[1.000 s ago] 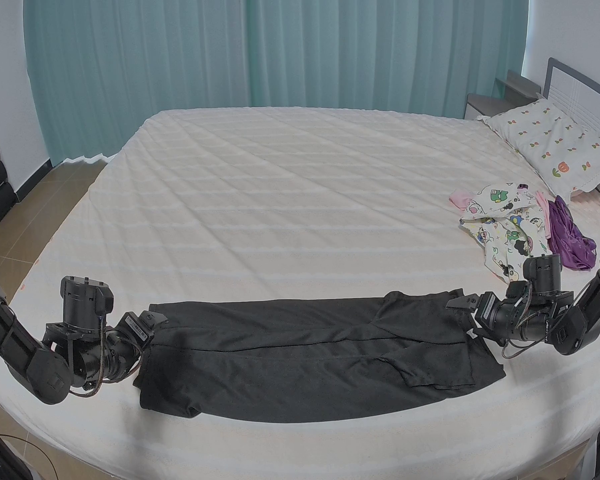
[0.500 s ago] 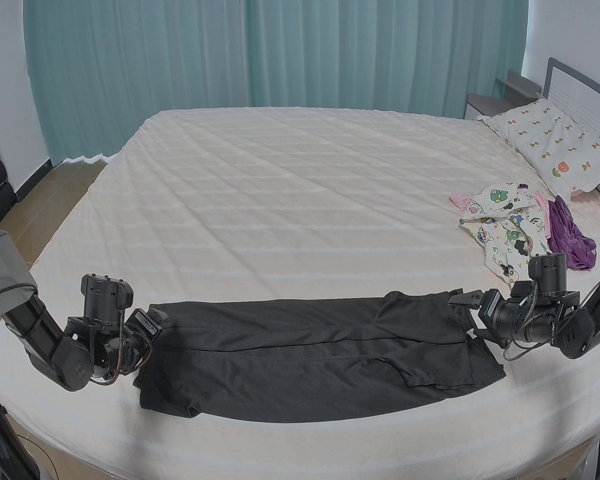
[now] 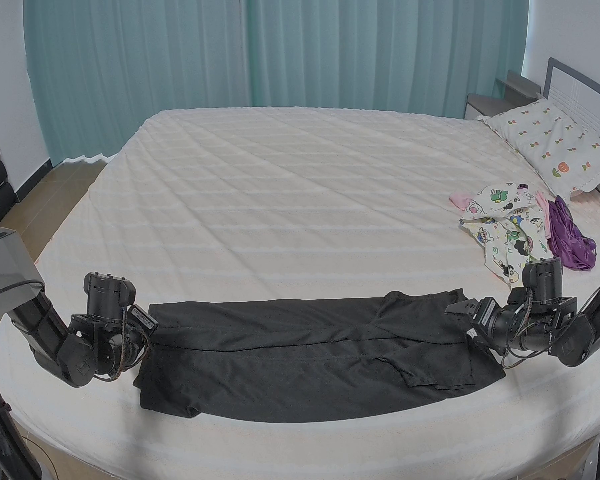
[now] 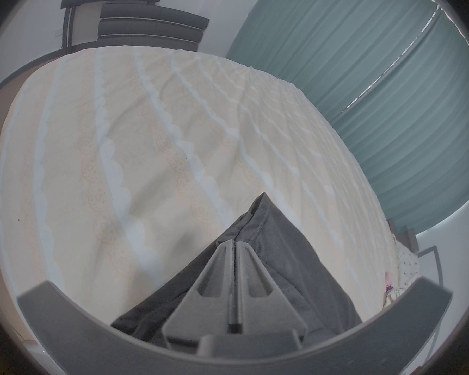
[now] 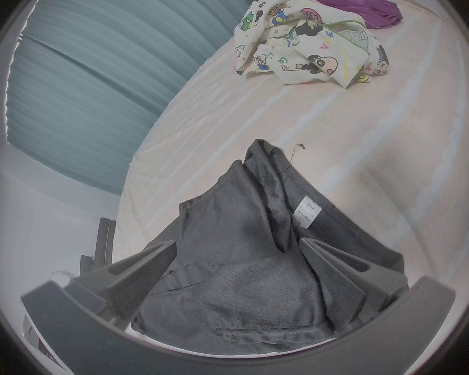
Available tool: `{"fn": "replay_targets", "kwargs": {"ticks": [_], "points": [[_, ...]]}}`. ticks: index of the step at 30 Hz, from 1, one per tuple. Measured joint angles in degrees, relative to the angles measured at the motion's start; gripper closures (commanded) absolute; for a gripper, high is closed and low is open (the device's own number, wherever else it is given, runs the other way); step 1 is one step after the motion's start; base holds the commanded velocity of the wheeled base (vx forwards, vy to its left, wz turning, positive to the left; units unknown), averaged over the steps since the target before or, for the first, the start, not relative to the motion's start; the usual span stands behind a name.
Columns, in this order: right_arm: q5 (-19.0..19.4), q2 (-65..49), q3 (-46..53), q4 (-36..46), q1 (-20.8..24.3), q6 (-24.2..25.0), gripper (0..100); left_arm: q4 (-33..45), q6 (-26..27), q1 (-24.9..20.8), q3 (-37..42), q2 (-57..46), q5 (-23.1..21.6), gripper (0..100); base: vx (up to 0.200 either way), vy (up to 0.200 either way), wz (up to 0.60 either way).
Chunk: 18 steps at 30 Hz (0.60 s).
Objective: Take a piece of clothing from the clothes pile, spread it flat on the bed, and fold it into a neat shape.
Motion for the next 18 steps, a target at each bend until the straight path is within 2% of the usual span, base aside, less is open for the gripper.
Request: {"fn": "replay_targets", "kwargs": {"ticks": [7, 12, 18], "points": [[-2.9, 2.4, -1.2, -0.7, 2.4, 4.4, 0, -3.3, -1.1, -0.1, 0.2, -0.9, 0.0, 100, 0.000, 0.000, 0.00], [-4.9, 4.7, -2.9, -1.1, 3.3, 5.4, 0, -3.9, -1.1, -0.1, 0.6, -1.1, 0.0, 100, 0.000, 0.000, 0.00], [-5.4, 6.9, -4.3, -1.3, 3.6, 7.2, 0, -3.9, -1.1, -0.1, 0.7, -1.3, 0.0, 100, 0.000, 0.000, 0.00]]}}
